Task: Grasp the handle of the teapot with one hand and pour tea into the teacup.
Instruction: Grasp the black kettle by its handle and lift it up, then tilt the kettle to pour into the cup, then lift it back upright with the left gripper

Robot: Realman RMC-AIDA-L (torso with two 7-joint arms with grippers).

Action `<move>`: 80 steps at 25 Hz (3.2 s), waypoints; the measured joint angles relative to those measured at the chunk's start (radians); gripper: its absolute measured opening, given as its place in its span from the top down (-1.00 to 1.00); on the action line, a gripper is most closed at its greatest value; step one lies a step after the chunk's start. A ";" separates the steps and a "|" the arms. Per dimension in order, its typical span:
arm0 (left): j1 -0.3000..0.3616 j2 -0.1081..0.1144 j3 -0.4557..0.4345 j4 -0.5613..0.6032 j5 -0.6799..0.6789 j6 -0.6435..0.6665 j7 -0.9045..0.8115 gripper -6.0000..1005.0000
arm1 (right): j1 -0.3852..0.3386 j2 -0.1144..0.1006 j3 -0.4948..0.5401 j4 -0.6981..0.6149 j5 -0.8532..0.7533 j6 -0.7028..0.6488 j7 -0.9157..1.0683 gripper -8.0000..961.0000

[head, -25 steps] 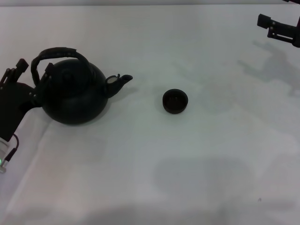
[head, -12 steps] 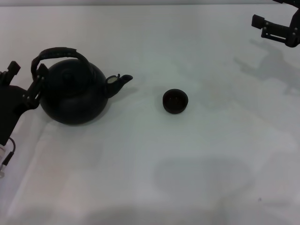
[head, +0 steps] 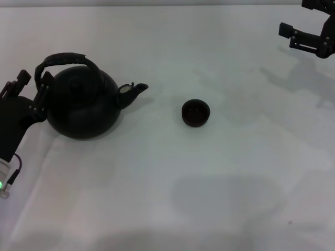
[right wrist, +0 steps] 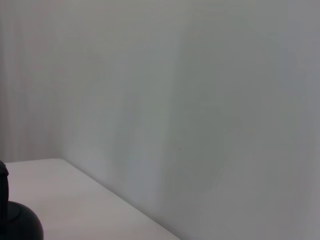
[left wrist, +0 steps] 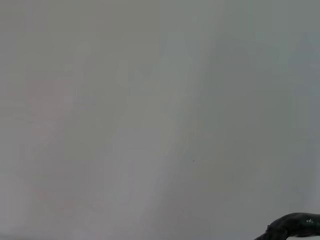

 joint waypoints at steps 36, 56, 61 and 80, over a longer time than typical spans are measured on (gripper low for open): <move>-0.163 0.013 0.000 0.173 0.081 0.085 -0.321 0.69 | -0.008 0.002 -0.001 0.093 0.102 0.026 -0.045 -0.77; -0.213 0.000 0.268 0.671 0.270 0.232 -0.970 0.69 | 0.004 0.004 -0.009 0.192 0.229 0.043 -0.120 -0.76; -0.206 0.000 0.453 0.790 0.222 0.319 -1.070 0.69 | 0.006 0.006 -0.012 0.206 0.250 0.050 -0.120 -0.76; -0.044 0.006 1.096 1.240 0.231 0.699 -1.355 0.69 | 0.016 0.008 -0.002 0.219 0.283 0.019 -0.126 -0.76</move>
